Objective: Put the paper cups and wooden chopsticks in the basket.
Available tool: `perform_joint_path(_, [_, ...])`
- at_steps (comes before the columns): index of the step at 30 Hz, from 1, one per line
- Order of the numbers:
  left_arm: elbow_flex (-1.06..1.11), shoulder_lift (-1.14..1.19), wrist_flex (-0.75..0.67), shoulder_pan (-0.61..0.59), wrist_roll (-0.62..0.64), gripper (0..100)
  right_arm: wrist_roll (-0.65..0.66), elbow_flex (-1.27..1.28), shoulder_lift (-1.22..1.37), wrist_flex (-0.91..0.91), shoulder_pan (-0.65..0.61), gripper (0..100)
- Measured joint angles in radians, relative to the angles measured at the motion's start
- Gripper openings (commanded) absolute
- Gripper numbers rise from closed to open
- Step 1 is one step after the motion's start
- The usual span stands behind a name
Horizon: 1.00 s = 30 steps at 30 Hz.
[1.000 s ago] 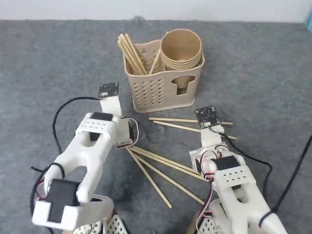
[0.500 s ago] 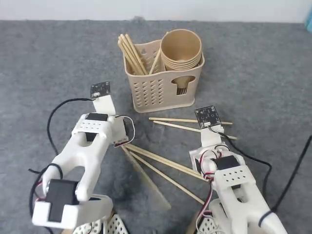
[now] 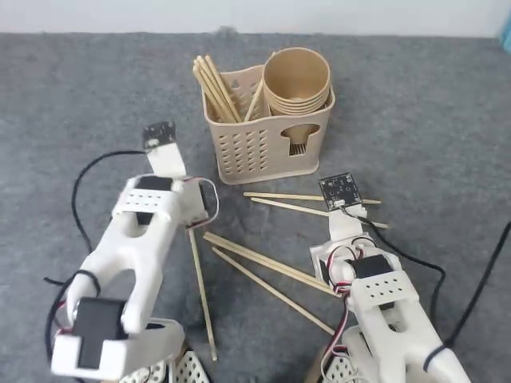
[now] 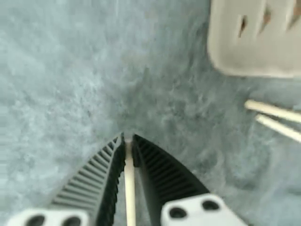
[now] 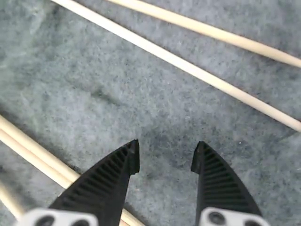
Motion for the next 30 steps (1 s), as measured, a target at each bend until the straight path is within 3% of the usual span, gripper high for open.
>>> perform_joint_path(8, [-0.163, -0.350, 0.138, -0.061, -0.038, 1, 0.000, 0.000, 0.000, 0.000, 0.000, 18.7])
perform_joint_path(12, [-0.178, -0.588, 0.141, -0.097, -0.138, 1, 0.000, 0.000, 0.000, 0.000, 0.000, 18.7])
perform_joint_path(19, [-0.178, -0.914, 0.170, -0.106, -0.161, 2, 0.000, 0.000, 0.000, 0.000, 0.000, 18.7])
perform_joint_path(25, [-0.064, -0.847, 0.265, -0.109, -0.144, 22, 0.000, 0.000, 0.000, 0.000, 0.000, 18.7])
perform_joint_path(30, [0.015, -0.624, 0.267, -0.095, -0.051, 24, 0.000, 0.000, 0.000, 0.000, 0.000, 18.7])
